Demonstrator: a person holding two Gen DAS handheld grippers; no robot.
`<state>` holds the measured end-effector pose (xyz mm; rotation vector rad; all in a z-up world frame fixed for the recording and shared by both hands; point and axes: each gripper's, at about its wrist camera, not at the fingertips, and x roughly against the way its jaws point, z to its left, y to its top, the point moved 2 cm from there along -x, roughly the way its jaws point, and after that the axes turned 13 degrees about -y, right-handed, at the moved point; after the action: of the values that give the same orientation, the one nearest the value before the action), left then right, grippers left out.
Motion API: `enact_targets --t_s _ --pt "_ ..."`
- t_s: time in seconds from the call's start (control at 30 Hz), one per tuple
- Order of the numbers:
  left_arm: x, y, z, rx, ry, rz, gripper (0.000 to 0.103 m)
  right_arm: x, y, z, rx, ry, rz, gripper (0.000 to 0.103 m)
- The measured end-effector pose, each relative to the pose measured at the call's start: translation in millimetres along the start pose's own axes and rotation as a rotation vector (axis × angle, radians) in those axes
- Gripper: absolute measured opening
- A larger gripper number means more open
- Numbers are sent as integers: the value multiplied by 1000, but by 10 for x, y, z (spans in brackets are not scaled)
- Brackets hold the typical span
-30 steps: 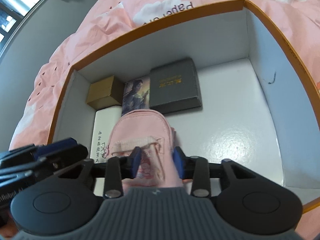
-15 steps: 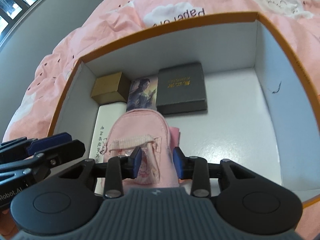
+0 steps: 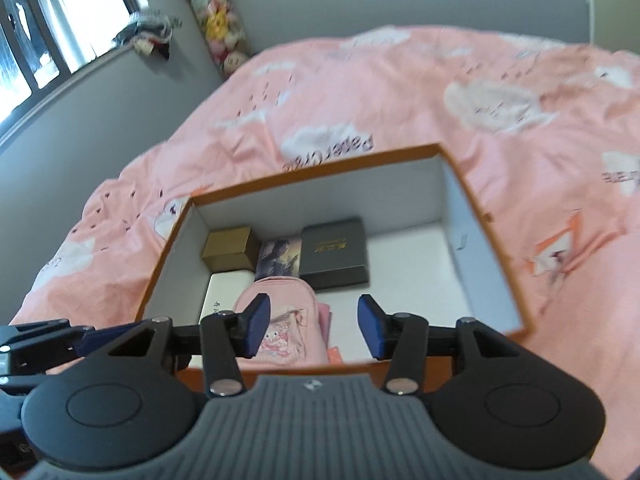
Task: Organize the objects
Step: 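Withdraw both tools from the orange box toward the plush toys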
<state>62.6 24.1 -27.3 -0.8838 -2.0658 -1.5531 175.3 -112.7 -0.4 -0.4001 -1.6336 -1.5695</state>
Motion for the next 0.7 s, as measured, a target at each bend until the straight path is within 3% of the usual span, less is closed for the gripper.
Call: enact_targets --t_s 0.1,0.23,0.4,0.57,0.7 --pt "59 -78 -75 -7 -12 15 38 202 -131 -46 -5 -29 -31 52" --pt "120 -194 -66 27 -15 68 38 365 -341 -111 -18 -34 -7 54" --pt "237 -401 -11 93 -68 134 38 516 -667 -181 -13 -24 92 54" --pt "302 -636 -77 69 -114 228 39 650 -967 -168 17 7 191 56" --pt "347 -789 -143 58 -101 275 48 687 -1163 -89 78 43 258 70"
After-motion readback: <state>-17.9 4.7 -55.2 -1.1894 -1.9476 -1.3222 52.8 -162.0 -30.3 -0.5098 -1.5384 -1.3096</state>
